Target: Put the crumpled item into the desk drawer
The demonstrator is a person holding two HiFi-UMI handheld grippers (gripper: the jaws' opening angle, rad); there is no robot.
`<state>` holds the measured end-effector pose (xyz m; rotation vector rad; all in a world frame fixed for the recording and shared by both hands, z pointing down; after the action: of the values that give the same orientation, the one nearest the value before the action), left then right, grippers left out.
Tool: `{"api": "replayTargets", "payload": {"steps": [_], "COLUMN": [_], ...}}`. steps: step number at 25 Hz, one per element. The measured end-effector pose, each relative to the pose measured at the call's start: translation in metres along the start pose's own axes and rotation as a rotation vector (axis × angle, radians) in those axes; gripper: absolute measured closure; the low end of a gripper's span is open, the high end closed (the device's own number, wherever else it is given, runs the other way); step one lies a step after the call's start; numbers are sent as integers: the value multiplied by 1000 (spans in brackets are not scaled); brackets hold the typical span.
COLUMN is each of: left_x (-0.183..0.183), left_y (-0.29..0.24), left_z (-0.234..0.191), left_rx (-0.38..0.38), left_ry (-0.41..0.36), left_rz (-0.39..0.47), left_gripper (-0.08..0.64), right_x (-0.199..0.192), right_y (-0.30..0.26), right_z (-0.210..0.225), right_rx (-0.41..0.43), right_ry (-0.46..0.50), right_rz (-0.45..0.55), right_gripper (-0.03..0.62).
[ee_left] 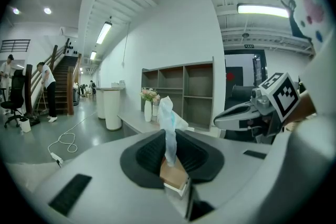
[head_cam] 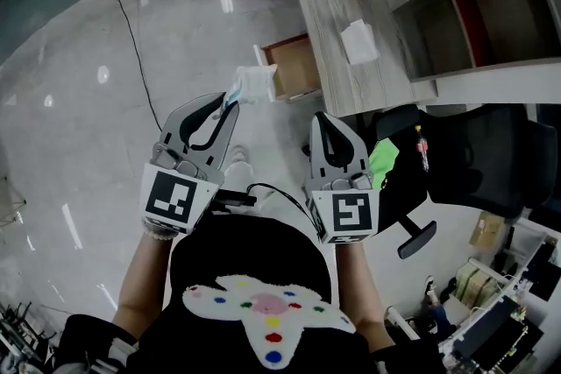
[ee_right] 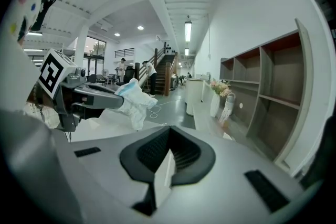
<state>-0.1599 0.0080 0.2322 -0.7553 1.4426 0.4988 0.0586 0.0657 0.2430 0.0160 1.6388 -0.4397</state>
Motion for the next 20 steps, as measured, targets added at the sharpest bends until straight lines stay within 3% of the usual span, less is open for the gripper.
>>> {"api": "replayTargets", "payload": {"steps": [11,20], "left_x": [-10,-15], "left_y": [-17,-32], "left_z": [-32,-29], "left_rx": [-56,-54], "left_ry": [32,45], "left_rz": [-28,-45], "left_gripper": [497,497], "right_x": [4,-2], "right_y": [-23,-34], "right_z": [-4,7], "right_rx": [-70,-41], "right_ry": [-13,-18], "right_rz": [-69,-105], "right_gripper": [588,588]}}
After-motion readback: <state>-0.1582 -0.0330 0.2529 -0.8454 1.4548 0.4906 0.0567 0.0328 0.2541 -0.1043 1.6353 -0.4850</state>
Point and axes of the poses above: the fingertips, and each gripper's own axes: y backward along the fingers, z to its right, x out of its top, the point moved 9 cm from there along y, backward along the fingers, and after that the axes turned 5 degrees about z, right-handed, at the moved point
